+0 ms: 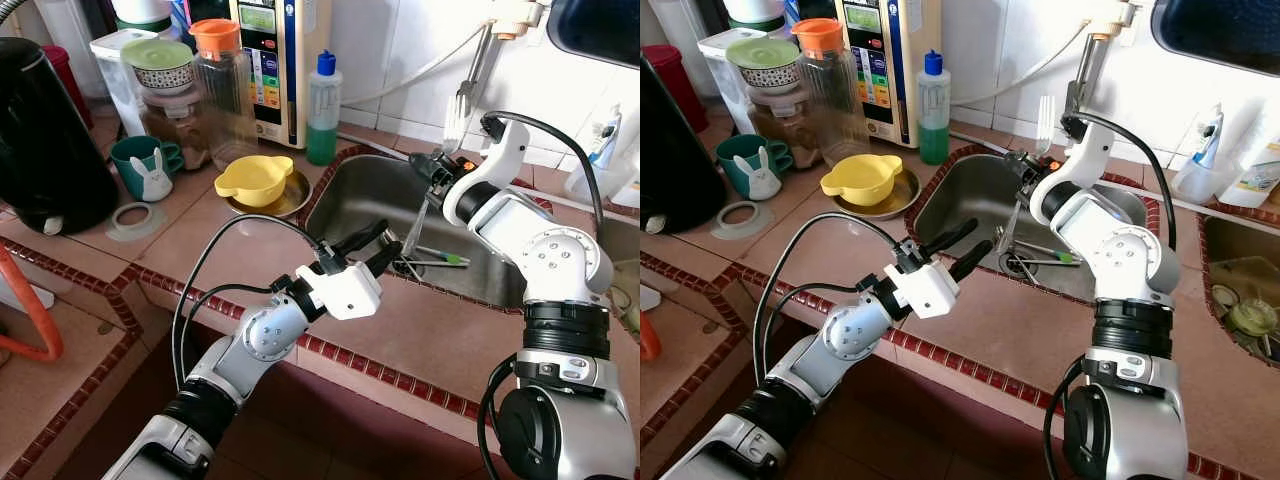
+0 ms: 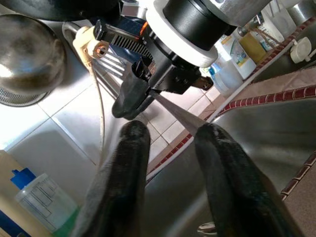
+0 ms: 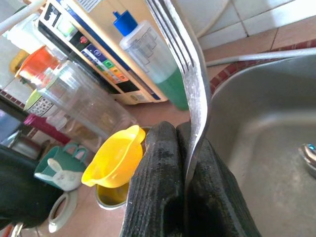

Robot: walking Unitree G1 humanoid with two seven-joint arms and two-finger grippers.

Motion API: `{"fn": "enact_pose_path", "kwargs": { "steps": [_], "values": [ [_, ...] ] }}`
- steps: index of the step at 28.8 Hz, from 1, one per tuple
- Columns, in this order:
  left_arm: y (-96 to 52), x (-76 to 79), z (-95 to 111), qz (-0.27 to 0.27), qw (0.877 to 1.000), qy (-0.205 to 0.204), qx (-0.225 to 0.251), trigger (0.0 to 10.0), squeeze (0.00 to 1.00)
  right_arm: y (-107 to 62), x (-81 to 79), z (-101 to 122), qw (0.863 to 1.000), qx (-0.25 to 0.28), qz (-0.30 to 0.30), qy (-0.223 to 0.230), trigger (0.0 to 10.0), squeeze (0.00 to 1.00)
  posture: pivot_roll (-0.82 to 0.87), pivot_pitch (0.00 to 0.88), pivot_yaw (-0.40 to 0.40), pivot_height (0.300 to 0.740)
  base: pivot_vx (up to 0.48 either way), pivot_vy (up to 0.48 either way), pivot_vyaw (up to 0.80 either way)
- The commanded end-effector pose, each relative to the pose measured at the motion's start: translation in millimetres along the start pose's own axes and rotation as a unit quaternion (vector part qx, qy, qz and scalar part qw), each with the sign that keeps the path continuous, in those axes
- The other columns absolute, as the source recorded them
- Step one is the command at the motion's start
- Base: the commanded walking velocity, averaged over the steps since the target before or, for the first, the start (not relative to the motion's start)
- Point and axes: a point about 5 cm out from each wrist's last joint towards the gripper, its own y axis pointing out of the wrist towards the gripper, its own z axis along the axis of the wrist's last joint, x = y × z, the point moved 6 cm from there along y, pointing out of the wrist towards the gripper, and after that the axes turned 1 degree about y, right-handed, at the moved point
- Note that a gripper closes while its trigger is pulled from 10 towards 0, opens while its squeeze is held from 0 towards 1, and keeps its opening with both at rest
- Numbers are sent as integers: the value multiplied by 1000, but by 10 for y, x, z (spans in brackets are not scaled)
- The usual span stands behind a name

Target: Kitchen organization

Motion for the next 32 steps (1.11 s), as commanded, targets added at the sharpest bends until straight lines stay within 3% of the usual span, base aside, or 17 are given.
{"fn": "enact_pose_path", "kwargs": {
  "steps": [1, 5, 8, 9, 10, 12, 13, 15, 19, 21, 22, 23, 24, 26, 29, 32],
  "values": [
    [4, -37, 25, 7, 1000, -2, 5, 10000, 1000, -1, 53, 41, 1000, 11, -10, -1, 0, 0, -1, 0, -9, 740, 0, 0, 0],
    [2, -98, -7, 28, 999, -39, -6, 10000, 1000, 41, 133, 27, 999, 16, -24, -32, 0, 0, -3, 0, -7, 740, 0, 0, 0],
    [5, -153, -60, 50, 994, -93, -20, 10000, 1000, 99, 257, -64, 994, 10, -42, -103, 0, 0, 7, 0, -9, 740, 0, 0, 0],
    [4, -149, -101, 56, 988, -142, -29, 10000, 1000, 139, 337, -136, 985, 8, -52, -162, 0, 0, 15, 0, -11, 740, 0, 0, 0],
    [4, -149, -101, 56, 988, -142, -29, 10000, 1000, 139, 337, -136, 985, 8, -52, -162, 0, 0, 15, 0, -11, 740, 0, 0, 0],
    [-11, -162, -176, 73, 977, -195, -47, 10000, 1000, 175, 376, -197, 977, 9, -53, -206, 0, 0, 21, 0, -11, 740, 0, 0, 0],
    [-30, -190, -241, 92, 965, -236, -61, 10000, 1000, 209, 417, -252, 958, 9, -57, -282, 0, 0, 26, 0, -11, 740, 0, 0, 0],
    [-44, -194, -274, 95, 961, -251, -69, 10000, 1000, 229, 430, -308, 938, 6, -53, -342, 0, 0, 29, 0, -10, 740, 0, 0, 0],
    [-73, -215, -308, 99, 956, -265, -78, 10000, 1000, 253, 530, -444, 912, -10, -61, -406, 0, 0, 38, 0, -12, 740, 0, 0, 0],
    [-88, -233, -324, 103, 951, -278, -83, 10000, 1000, 241, 682, -591, 893, -39, -77, -442, 0, 0, 43, 0, -12, 740, 0, 0, 0],
    [-88, -233, -324, 103, 951, -278, -83, 10000, 1000, 241, 682, -591, 893, -39, -77, -442, 0, 0, 43, 0, -12, 740, 0, 0, 0],
    [-98, -241, -342, 109, 946, -291, -89, 10000, 1000, 216, 785, -677, 872, -58, -85, -478, 9216, 0, 44, 0, -12, 740, 0, 0, 0],
    [-100, -240, -352, 110, 944, -298, -92, 10000, 1000, 207, 791, -694, 861, -57, -78, -500, 10000, 0, 45, 0, -12, 740, 0, 0, 0],
    [-103, -238, -360, 110, 941, -306, -96, 10000, 1000, 170, 859, -733, 839, -62, -74, -535, 10000, 0, 46, 0, -11, 740, 0, 0, 0],
    [-109, -224, -367, 105, 941, -306, -99, 10000, 1000, 100, 1036, -729, 835, -76, -99, -537, 10000, 0, 48, 0, -9, 740, 0, 0, 0],
    [-115, -219, -377, 104, 941, -306, -103, 10000, 1000, 46, 1149, -706, 847, -78, -118, -513, 10000, 0, 50, 0, -10, 740, 0, 0, 0]
  ]
}}
